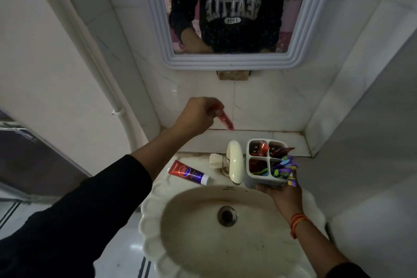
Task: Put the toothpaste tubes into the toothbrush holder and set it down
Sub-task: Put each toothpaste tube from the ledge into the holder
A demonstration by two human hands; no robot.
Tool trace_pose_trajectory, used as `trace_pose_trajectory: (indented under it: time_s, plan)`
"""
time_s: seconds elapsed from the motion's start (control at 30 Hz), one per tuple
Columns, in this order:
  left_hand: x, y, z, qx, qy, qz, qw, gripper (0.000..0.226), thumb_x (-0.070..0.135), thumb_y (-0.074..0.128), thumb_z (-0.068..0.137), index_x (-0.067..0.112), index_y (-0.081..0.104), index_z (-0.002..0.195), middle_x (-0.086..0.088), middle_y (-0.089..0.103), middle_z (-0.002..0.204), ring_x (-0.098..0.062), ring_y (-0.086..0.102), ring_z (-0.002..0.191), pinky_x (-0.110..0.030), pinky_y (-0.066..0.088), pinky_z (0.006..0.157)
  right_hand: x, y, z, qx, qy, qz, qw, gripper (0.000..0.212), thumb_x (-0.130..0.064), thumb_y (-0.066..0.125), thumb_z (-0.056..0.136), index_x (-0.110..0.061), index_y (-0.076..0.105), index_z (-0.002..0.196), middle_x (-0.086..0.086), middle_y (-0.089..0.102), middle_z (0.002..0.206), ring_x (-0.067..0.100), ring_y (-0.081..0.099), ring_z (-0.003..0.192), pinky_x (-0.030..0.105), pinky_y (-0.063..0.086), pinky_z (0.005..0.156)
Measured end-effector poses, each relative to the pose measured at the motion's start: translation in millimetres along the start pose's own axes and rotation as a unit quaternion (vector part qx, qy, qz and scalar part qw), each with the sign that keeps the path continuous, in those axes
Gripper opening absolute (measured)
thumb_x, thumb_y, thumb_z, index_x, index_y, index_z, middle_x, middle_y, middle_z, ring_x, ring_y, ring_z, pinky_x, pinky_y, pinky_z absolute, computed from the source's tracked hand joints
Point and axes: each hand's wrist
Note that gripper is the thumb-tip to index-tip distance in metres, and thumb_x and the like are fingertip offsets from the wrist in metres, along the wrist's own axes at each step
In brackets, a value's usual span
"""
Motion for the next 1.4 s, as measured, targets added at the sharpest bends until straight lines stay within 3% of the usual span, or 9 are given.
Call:
trace_pose_trajectory:
  time_s: [0.07, 0.13, 0.27, 0.5, 0.7, 0.83, 0.93, 1.1, 1.4]
  plan:
    - [36, -14, -5, 0.04, 0.037, -0.018, 0.998, 0.024, 0.022, 0.069, 0.094, 0.015, 0.074, 0.117, 0.002, 0.077, 0.106, 0.0, 0.064, 0.076, -0.009, 0.049, 0.071, -1, -1, -1, 0.006, 0.01, -0.045, 0.999, 0.063, 0.0, 0.084, 0.077, -0.005, 0.054, 0.132, 0.018, 0.063, 0.124, 0.007, 0.074, 0.089, 0.037, 0.064, 0.07]
    - [70, -22, -12, 0.032, 0.06, -0.039, 0.997, 0.025, 0.026, 0.073, 0.092, 0.016, 0.077, 0.114, 0.005, 0.078, 0.099, -0.002, 0.069, 0.075, -0.012, 0.055, 0.073, -2, -2, -4, -0.014, 0.046, -0.018, 0.999, 0.085, -0.02, 0.097, 0.061, -0.01, 0.055, 0.135, 0.011, 0.067, 0.121, 0.018, 0.07, 0.101, 0.051, 0.058, 0.092]
    - [112, -7, -20, -0.108, 0.067, 0.009, 0.992, 0.021, 0.024, 0.071, 0.091, 0.021, 0.08, 0.11, 0.004, 0.08, 0.1, -0.008, 0.073, 0.087, -0.026, 0.06, 0.086, -2, -2, -9, 0.038, 0.004, -0.075, 0.996, 0.093, -0.006, 0.101, 0.048, -0.01, 0.056, 0.13, 0.002, 0.069, 0.116, 0.021, 0.065, 0.114, 0.037, 0.052, 0.097]
    - [125, 46, -30, -0.245, 0.046, 0.223, 0.942, 0.028, 0.032, 0.077, 0.079, 0.025, 0.08, 0.106, -0.004, 0.074, 0.098, -0.023, 0.07, 0.092, -0.035, 0.059, 0.079, -5, -3, -8, 0.017, -0.013, -0.037, 0.999, 0.1, -0.03, 0.099, 0.041, -0.021, 0.054, 0.13, 0.003, 0.07, 0.122, 0.023, 0.065, 0.117, 0.05, 0.056, 0.098]
    - [82, 13, -23, -0.186, -0.049, 0.047, 0.98, 0.019, 0.026, 0.082, 0.081, 0.024, 0.083, 0.1, 0.005, 0.079, 0.102, -0.009, 0.069, 0.093, -0.029, 0.057, 0.089, -11, -4, -10, -0.006, 0.023, -0.031, 0.999, 0.087, 0.001, 0.094, 0.06, -0.007, 0.052, 0.136, 0.004, 0.066, 0.113, 0.014, 0.067, 0.103, 0.001, 0.05, 0.064]
    - [21, 10, -34, -0.106, -0.113, 0.019, 0.988, 0.015, 0.021, 0.079, 0.085, 0.018, 0.081, 0.1, 0.001, 0.08, 0.099, -0.008, 0.073, 0.088, -0.028, 0.06, 0.088, -11, -4, -11, 0.021, -0.006, -0.034, 0.999, 0.094, -0.01, 0.099, 0.046, -0.031, 0.056, 0.127, -0.003, 0.07, 0.12, 0.02, 0.066, 0.111, 0.039, 0.06, 0.09]
    - [-26, 29, -51, -0.185, -0.154, 0.099, 0.965, 0.018, 0.014, 0.077, 0.086, 0.016, 0.08, 0.104, 0.002, 0.079, 0.106, -0.009, 0.072, 0.088, -0.015, 0.054, 0.073, -11, -3, -14, 0.02, -0.029, -0.054, 0.998, 0.091, -0.001, 0.098, 0.052, -0.025, 0.053, 0.127, -0.003, 0.066, 0.117, 0.018, 0.061, 0.114, 0.032, 0.048, 0.096]
    - [-75, 61, -79, -0.308, -0.146, 0.251, 0.906, 0.046, 0.015, 0.077, 0.08, 0.031, 0.072, 0.122, 0.003, 0.069, 0.121, -0.019, 0.062, 0.113, -0.036, 0.056, 0.092, -9, 0, -11, 0.024, -0.028, -0.057, 0.998, 0.086, 0.007, 0.095, 0.053, -0.021, 0.053, 0.122, 0.003, 0.066, 0.111, 0.019, 0.061, 0.109, 0.026, 0.047, 0.092]
    - [-91, 63, -91, -0.281, -0.075, 0.36, 0.887, 0.04, 0.033, 0.077, 0.079, 0.028, 0.056, 0.113, 0.001, 0.07, 0.11, -0.024, 0.064, 0.104, -0.042, 0.04, 0.092, -8, 0, -10, 0.02, -0.017, -0.049, 0.998, 0.088, 0.011, 0.093, 0.054, -0.015, 0.054, 0.129, 0.005, 0.066, 0.114, 0.012, 0.064, 0.103, 0.029, 0.051, 0.095]
Point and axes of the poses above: each hand's wrist, its own z-axis towards the middle knuckle, its own y-axis out of the palm, x = y × z
